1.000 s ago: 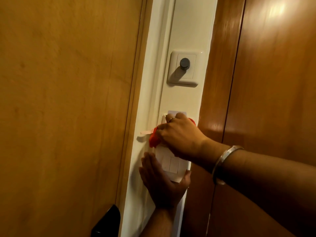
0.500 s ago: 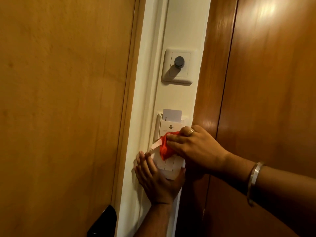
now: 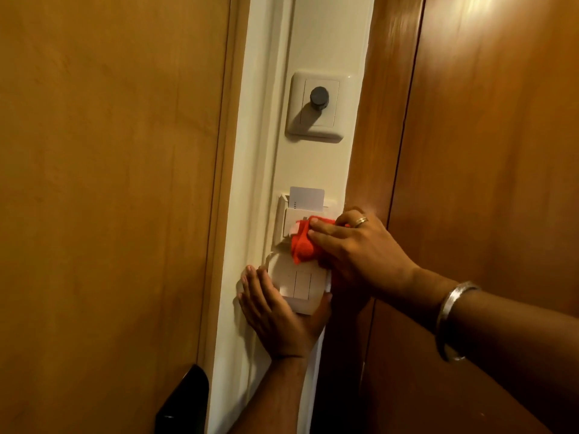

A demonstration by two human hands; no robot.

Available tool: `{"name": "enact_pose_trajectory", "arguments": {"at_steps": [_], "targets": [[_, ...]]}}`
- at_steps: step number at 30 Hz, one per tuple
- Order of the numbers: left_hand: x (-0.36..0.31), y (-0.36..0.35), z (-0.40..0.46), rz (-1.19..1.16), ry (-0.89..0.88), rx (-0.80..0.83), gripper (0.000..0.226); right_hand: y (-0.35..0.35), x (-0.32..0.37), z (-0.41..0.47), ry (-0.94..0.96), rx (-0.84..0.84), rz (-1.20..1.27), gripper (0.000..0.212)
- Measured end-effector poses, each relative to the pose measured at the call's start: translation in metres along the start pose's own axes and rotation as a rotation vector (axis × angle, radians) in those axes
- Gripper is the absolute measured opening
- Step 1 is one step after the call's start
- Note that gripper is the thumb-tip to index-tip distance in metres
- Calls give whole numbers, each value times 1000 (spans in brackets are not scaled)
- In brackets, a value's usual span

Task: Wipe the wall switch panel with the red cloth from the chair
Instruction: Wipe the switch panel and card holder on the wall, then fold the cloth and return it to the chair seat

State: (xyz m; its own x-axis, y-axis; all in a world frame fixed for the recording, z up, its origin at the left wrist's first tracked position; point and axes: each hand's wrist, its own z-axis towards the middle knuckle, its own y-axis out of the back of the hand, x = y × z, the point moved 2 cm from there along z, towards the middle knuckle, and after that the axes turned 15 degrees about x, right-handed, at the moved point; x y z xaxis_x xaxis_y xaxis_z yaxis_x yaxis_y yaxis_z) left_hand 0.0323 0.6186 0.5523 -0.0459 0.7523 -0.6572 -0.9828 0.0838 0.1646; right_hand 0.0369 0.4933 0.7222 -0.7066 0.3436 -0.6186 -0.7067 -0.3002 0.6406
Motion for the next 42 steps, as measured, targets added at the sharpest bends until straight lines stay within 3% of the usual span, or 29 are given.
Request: {"name": "enact_pose_trajectory", "arguments": {"at_steps": [6,9,12,16,18,22,25,28,32,33,37,39,42], "targets": [[2,-1,0,15,-17,9,126,11,-8,3,-134,-91,156,38],[-4,3,-1,-1,0,22,123,5,7,-10,-37,-19,124,38],[-6,3,2,2,19,42,121,8,5,-9,68,62,-5,43],[-3,2,0,35,7,42,122,18,-3,18,-97,8,-62,56],[-3,1,1,74,25,59,122,9,4,16,-74,34,-63,64],[-11,9,-1,104,61,165,126,-10,13,-9,199,161,-21,51],[-1,33,-7,198,-8,380,127,-9,2,-30,191,138,51,46],[1,82,4,314,-85,599,107,-3,-7,-64,114,42,225,52],[-74,150,28,100,-291,389,70,16,-5,-113,202,-125,425,45],[-101,156,32,32,-346,452,64,22,-4,-121,232,-180,457,44],[-185,157,11,-23,-373,1056,49,52,-5,-152,256,-410,578,47],[-205,158,-7,-13,-390,1121,33,65,-8,-170,253,-441,582,56],[-224,166,-22,-51,-393,1058,23,75,-22,-195,161,-277,611,93]]}}
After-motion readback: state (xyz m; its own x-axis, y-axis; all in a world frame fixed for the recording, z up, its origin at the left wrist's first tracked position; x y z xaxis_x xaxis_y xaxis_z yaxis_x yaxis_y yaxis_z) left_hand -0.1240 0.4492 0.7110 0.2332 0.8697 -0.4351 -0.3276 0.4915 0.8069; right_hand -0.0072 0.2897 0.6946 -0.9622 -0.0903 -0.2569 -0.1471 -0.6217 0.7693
